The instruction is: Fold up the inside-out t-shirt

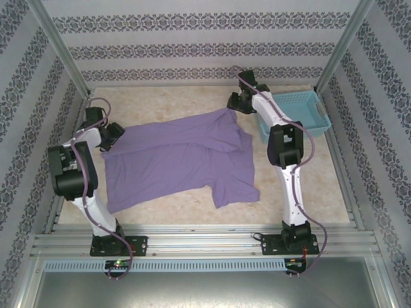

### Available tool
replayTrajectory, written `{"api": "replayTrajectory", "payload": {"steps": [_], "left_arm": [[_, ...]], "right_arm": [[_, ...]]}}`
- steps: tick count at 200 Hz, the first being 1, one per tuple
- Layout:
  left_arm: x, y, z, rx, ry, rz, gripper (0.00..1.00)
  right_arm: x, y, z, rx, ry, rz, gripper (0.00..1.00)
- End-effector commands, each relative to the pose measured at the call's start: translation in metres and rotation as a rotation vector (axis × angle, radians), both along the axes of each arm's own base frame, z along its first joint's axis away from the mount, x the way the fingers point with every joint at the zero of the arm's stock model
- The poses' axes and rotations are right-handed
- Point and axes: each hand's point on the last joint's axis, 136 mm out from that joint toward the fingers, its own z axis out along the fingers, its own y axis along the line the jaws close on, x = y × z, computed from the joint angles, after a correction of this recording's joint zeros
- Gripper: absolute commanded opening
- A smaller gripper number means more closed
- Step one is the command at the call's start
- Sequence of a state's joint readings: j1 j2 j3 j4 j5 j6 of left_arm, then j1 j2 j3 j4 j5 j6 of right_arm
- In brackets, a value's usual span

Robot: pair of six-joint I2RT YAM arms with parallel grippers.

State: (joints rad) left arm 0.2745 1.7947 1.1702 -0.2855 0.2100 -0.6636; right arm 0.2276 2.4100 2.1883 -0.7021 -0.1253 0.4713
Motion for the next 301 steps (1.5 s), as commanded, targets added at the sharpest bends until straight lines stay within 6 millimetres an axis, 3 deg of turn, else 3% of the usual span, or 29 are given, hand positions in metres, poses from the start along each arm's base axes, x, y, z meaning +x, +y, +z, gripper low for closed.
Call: {"api": "replayTrajectory", "payload": {"steps": [1,32,57,75,102,136,168,195,244,278,301], "left_arm": [[-0.033,-0.018,0.030,0.035,0.028,-0.009,0.69],[-0.082,-0.043,0.044,0.098,0.058,-0.047,0.71],[-0.131,-0.069,0.054,0.191,0.036,-0.072,0.75],[-0.168,-0.081,0.049,0.216,0.050,-0.073,0.76],[-0.217,-0.080,0.032,0.218,0.105,-0.046,0.76],[-0.269,-0.063,0.010,0.247,0.175,0.060,0.79],[-0.288,-0.064,-0.014,0.169,0.160,0.173,0.81],[-0.288,-0.068,-0.030,0.139,0.190,0.178,0.77],[-0.276,-0.077,-0.058,0.107,0.242,0.164,0.44],[-0.267,-0.077,-0.059,0.103,0.212,0.167,0.24],[-0.262,-0.076,-0.055,0.105,0.187,0.163,0.17]], "right_arm": [[-0.033,0.025,0.080,0.007,-0.133,0.111,0.47],[-0.111,0.029,0.082,-0.005,-0.112,0.162,0.51],[-0.179,0.014,0.065,-0.023,-0.053,0.163,0.53],[-0.221,0.002,0.056,-0.038,-0.031,0.166,0.54],[-0.276,-0.015,0.039,-0.056,-0.001,0.154,0.56],[-0.325,-0.033,0.014,-0.060,0.044,0.123,0.60],[-0.350,-0.046,-0.004,-0.078,0.093,0.095,0.62],[-0.360,-0.052,-0.012,-0.082,0.115,0.073,0.63],[-0.370,-0.056,-0.029,-0.082,0.166,0.033,0.63],[-0.376,-0.055,-0.042,-0.072,0.196,0.026,0.64],[-0.377,-0.048,-0.053,-0.075,0.229,0.041,0.63]]}}
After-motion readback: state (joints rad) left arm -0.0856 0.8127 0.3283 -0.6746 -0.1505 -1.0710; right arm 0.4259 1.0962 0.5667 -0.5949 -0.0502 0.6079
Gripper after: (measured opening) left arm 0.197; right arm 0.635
